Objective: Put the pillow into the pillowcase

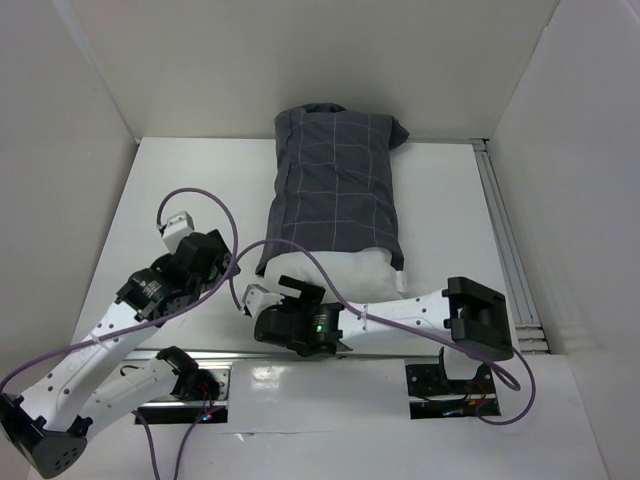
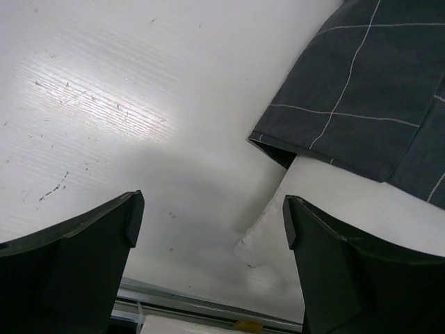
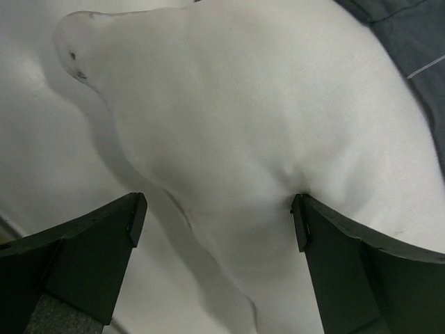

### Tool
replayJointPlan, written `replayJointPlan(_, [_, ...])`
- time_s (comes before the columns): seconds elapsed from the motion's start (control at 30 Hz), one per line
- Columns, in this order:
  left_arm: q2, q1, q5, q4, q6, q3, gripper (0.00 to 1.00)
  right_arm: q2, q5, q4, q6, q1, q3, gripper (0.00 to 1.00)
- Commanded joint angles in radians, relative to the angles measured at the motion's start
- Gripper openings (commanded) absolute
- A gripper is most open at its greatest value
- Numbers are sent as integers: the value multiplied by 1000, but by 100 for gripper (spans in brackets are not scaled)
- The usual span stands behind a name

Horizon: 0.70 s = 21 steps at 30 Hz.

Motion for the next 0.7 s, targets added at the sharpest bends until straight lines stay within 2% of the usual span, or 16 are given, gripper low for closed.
replayJointPlan(0.0, [4,29,72,70,60,-6,100,-33,142,180,-144,-6,-38,100])
replayJointPlan(0.13, [13,29,83,79,60,-18,100,-10,184,296,-262,-39,-133,100])
replayJointPlan(0.17, [13,29,83,79,60,-27,100,2,184,392,-292,-64,-159,100])
replayJointPlan(0.2, [13,29,83,79,60,-27,100,14,184,417,-316,-78,-179,100])
replayJointPlan(0.23, [2,29,94,79,60,-27,100,25,184,442,-326,-94,-193,97])
replayJointPlan(0.3, [2,29,94,79,60,-27,100,68,173,450,-305,-144,-205,82])
replayJointPlan(0.33, [-10,29,94,79,60,-27,100,79,197,467,-305,-154,-205,20])
replayJointPlan(0.37, [-10,29,94,79,60,-27,100,79,262,520,-343,-168,-205,5])
replayJointPlan(0.4, [-21,29,94,79,60,-27,100,79,271,580,-362,-168,-205,0])
replayJointPlan(0.47, [-21,29,108,79,70,-38,100,27,244,591,-341,-177,-180,0])
replayJointPlan(0.67, [-30,29,221,214,131,-116,100,-298,54,775,-360,-190,-103,0])
